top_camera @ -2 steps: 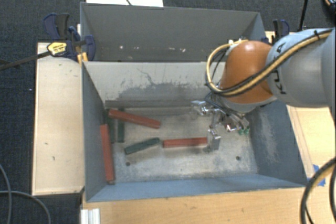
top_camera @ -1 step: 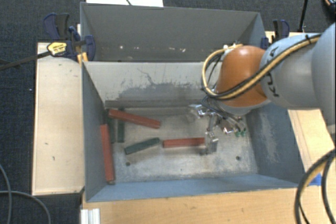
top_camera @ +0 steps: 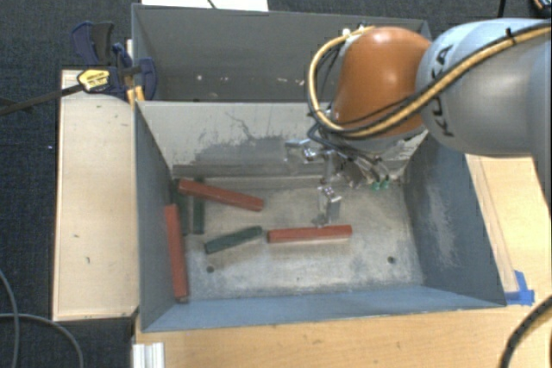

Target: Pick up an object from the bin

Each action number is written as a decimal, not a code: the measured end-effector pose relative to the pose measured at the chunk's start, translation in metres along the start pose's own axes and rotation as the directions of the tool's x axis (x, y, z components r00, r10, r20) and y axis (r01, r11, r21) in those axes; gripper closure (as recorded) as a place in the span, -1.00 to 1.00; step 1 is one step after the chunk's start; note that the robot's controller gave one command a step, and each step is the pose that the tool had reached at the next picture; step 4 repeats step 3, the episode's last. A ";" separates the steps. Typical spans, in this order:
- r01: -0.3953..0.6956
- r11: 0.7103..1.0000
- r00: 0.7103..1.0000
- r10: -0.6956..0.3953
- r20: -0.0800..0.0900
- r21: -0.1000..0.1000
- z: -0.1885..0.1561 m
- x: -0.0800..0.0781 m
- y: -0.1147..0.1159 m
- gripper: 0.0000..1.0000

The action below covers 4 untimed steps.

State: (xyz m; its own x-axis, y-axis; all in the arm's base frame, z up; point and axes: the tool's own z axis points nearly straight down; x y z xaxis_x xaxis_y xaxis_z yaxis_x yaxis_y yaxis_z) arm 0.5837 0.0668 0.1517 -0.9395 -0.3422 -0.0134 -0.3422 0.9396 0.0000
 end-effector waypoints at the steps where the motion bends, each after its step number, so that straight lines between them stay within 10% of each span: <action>1: 0.058 0.998 0.998 -0.058 -0.022 -0.003 0.085 0.062 -0.020 -1.00; 2: 0.064 0.998 0.998 -0.064 -0.011 0.000 0.080 0.057 -0.020 1.00; 3: 0.091 0.996 0.996 -0.091 -0.003 0.003 -0.071 0.052 -0.017 1.00; 4: 0.091 0.996 0.996 -0.091 -0.003 0.003 -0.071 0.052 -0.017 1.00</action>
Offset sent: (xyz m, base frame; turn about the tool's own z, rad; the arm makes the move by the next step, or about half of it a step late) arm -0.0465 -0.0376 -0.0817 -0.0620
